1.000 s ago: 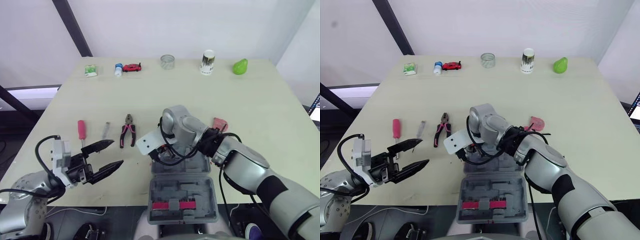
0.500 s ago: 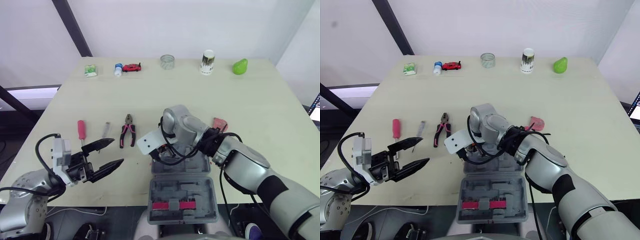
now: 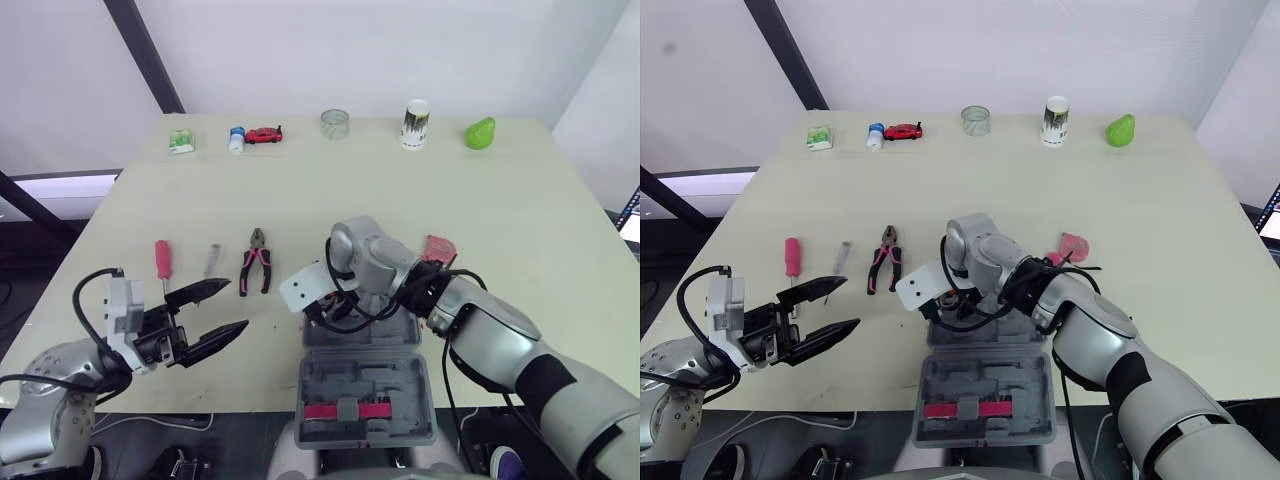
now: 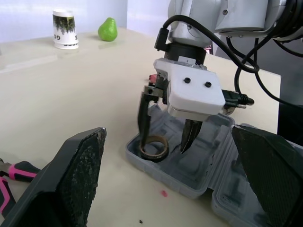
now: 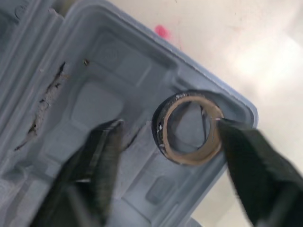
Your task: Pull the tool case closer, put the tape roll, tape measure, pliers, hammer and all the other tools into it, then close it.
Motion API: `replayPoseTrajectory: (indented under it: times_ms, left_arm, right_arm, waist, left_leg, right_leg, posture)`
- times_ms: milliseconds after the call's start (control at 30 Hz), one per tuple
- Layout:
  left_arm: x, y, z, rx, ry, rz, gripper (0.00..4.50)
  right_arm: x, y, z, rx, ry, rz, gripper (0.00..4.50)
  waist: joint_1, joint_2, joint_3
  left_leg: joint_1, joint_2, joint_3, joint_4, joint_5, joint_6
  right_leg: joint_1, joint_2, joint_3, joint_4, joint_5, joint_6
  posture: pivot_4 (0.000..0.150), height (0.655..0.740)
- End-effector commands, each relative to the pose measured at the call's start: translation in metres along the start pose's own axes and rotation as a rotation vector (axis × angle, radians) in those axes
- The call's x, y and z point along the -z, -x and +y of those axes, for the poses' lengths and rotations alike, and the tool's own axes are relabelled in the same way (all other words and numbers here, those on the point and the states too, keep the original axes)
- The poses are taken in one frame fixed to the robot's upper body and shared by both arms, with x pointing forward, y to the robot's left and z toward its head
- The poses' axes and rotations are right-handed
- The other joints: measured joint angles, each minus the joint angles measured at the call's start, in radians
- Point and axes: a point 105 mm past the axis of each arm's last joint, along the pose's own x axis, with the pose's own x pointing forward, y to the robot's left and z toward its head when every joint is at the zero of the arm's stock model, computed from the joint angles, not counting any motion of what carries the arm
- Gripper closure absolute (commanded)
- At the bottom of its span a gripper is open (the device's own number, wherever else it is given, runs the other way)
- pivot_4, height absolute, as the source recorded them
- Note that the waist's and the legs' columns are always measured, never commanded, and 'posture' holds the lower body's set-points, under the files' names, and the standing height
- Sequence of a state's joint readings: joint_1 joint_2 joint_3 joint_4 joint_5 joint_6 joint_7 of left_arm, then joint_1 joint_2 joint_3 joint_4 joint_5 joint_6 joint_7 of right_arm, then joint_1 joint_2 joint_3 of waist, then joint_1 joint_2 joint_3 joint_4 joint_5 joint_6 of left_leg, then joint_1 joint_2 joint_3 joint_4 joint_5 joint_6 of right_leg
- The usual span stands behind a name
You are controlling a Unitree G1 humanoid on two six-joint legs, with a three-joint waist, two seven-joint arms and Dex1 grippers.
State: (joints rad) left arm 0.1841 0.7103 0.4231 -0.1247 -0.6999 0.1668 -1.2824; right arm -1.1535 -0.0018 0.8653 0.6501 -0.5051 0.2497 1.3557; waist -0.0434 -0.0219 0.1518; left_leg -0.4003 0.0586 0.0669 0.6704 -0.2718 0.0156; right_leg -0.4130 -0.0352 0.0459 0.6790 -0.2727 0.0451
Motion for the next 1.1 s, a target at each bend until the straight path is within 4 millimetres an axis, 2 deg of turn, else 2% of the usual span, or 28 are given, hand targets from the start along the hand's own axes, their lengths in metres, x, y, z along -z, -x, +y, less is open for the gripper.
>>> replayPoseTrajectory:
  times_ms: [33, 167, 333, 433, 500, 667, 767, 833, 900, 1100]
  left_arm:
    - [-0.005, 0.001, -0.001, 0.007, -0.030, 0.002, 0.00]
    - [-0.005, 0.001, 0.000, 0.010, -0.029, 0.003, 0.00]
    - [-0.005, 0.000, 0.002, 0.014, -0.030, 0.003, 0.00]
    - [-0.005, -0.001, 0.003, 0.016, -0.032, 0.004, 0.00]
    - [-0.006, -0.001, 0.003, 0.016, -0.033, 0.003, 0.00]
    - [-0.006, 0.000, 0.002, 0.020, -0.031, 0.006, 0.00]
    - [-0.006, 0.002, 0.003, 0.022, -0.028, 0.009, 0.00]
    - [-0.007, 0.001, 0.003, 0.031, -0.028, 0.013, 0.00]
    - [-0.009, 0.000, 0.004, 0.040, -0.029, 0.016, 0.00]
    - [-0.013, -0.003, 0.007, 0.066, -0.033, 0.024, 0.00]
  right_arm:
    - [-0.007, 0.008, -0.005, 0.034, 0.025, -0.015, 0.06]
    - [-0.010, 0.016, -0.011, 0.067, 0.025, -0.026, 0.06]
    - [-0.009, 0.016, -0.010, 0.078, 0.007, -0.047, 0.06]
    - [-0.014, 0.021, -0.011, 0.105, -0.031, -0.109, 0.06]
    - [-0.013, 0.025, -0.011, 0.122, -0.071, -0.155, 0.06]
    - [0.006, 0.041, -0.009, 0.290, -0.295, -0.378, 0.06]
    - [0.023, 0.046, -0.001, 0.364, -0.407, -0.453, 0.98]
    - [0.035, 0.046, 0.011, 0.410, -0.489, -0.509, 1.97]
    - [0.038, 0.048, 0.014, 0.478, -0.547, -0.567, 3.05]
    - [0.030, 0.042, 0.021, 0.569, -0.661, -0.727, 3.05]
  waist:
    - [0.000, 0.000, 0.000]
    - [0.000, 0.000, 0.000]
    - [0.000, 0.000, 0.000]
    - [0.001, 0.000, 0.000]
    - [0.000, 0.000, 0.000]
    - [0.004, -0.001, 0.000]
    - [0.003, -0.002, 0.000]
    - [0.003, -0.002, 0.000]
    - [0.003, -0.002, 0.000]
    - [-0.002, -0.002, 0.000]
  left_leg:
    - [0.000, 0.000, 0.000, 0.000, 0.000, 0.000]
    - [0.000, 0.000, 0.000, 0.000, 0.000, 0.000]
    - [0.000, 0.000, 0.000, 0.000, 0.000, 0.000]
    - [0.000, 0.000, 0.000, 0.000, 0.000, 0.000]
    - [0.000, 0.000, -0.001, 0.000, 0.000, 0.000]
    - [-0.001, 0.000, -0.002, 0.000, 0.000, 0.000]
    - [-0.001, 0.000, -0.002, 0.000, 0.000, 0.000]
    - [-0.001, 0.000, -0.003, 0.000, 0.000, 0.000]
    - [-0.001, 0.000, -0.004, -0.001, 0.000, 0.000]
    - [0.000, 0.000, -0.005, -0.001, 0.000, 0.000]
  right_leg:
    - [0.000, 0.000, 0.000, 0.000, 0.000, 0.000]
    - [0.000, 0.000, 0.000, 0.000, 0.000, 0.000]
    - [0.000, 0.000, 0.000, 0.000, 0.000, 0.000]
    - [0.000, 0.000, 0.000, 0.000, 0.000, 0.000]
    - [0.000, 0.000, 0.000, 0.000, 0.000, 0.000]
    - [0.000, -0.001, -0.001, -0.001, 0.000, 0.000]
    - [0.000, -0.001, -0.001, -0.001, 0.000, 0.000]
    - [0.000, -0.001, -0.001, -0.001, 0.000, 0.000]
    - [0.000, 0.000, -0.001, -0.001, 0.000, 0.000]
    - [0.000, 0.001, 0.000, 0.000, 0.000, 0.000]
  posture:
    - [0.150, 0.7400]
    - [0.150, 0.7400]
    - [0.150, 0.7400]
    - [0.150, 0.7400]
    - [0.150, 0.7400]
    - [0.150, 0.7400]
    - [0.150, 0.7400]
    - [0.150, 0.7400]
    - [0.150, 0.7400]
    - [0.150, 0.7400]
